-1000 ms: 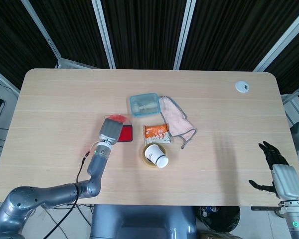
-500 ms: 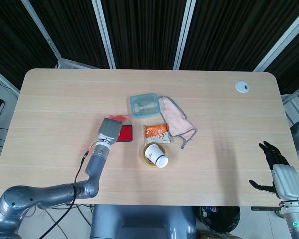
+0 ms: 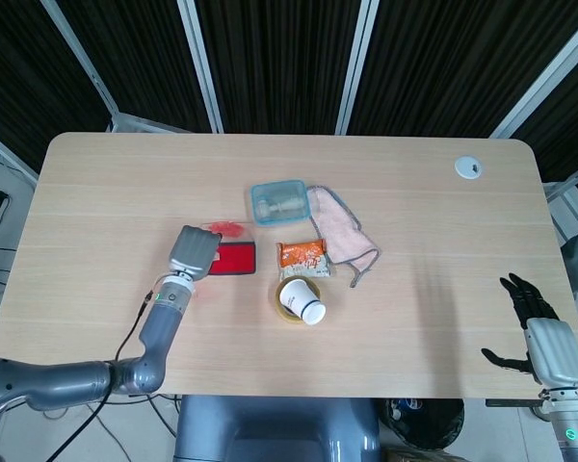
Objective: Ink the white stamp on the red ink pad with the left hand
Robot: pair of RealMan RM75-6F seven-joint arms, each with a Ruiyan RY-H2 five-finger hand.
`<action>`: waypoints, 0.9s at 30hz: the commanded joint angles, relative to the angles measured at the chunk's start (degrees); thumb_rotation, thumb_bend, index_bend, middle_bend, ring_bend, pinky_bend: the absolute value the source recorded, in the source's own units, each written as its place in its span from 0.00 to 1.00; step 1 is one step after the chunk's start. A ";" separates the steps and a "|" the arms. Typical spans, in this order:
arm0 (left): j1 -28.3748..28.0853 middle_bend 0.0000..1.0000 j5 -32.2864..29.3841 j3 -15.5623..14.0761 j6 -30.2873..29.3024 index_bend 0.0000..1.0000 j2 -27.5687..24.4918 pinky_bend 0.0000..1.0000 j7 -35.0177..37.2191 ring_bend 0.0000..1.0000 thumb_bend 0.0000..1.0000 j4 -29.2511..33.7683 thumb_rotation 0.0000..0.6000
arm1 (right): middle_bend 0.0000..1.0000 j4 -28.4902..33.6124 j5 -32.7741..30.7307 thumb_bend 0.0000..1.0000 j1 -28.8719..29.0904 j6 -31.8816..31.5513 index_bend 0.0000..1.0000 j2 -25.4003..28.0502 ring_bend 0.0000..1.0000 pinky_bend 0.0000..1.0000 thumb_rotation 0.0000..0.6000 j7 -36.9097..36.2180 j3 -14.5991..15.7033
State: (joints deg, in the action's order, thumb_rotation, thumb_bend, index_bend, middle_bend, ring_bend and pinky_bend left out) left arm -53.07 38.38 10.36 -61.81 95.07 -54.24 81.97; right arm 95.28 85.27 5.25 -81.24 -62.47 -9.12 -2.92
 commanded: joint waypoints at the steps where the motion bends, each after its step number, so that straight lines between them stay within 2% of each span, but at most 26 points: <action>1: 1.69 0.76 0.59 -1.85 -1.01 0.73 -2.04 0.58 0.57 0.54 0.52 1.98 1.00 | 0.00 0.01 0.05 0.16 0.01 -0.03 0.00 -0.03 0.00 0.19 1.00 0.13 0.01; 13: 5.55 0.74 2.18 -7.16 -1.67 0.71 -3.99 0.57 1.95 0.52 0.51 3.26 1.00 | 0.00 0.13 0.17 0.16 -0.03 -0.07 0.00 0.13 0.00 0.18 1.00 -0.29 0.05; 27: 6.42 0.72 3.13 -7.87 -0.82 0.69 -1.05 0.56 2.65 0.50 0.49 0.89 1.00 | 0.00 0.20 0.20 0.16 -0.02 -0.05 0.00 0.17 0.00 0.18 1.00 -0.41 0.06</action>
State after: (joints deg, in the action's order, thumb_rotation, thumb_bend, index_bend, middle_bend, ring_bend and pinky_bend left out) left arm -46.67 41.52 2.47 -62.67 93.98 -51.57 82.90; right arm 95.48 85.46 5.24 -81.29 -62.30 -9.53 -2.86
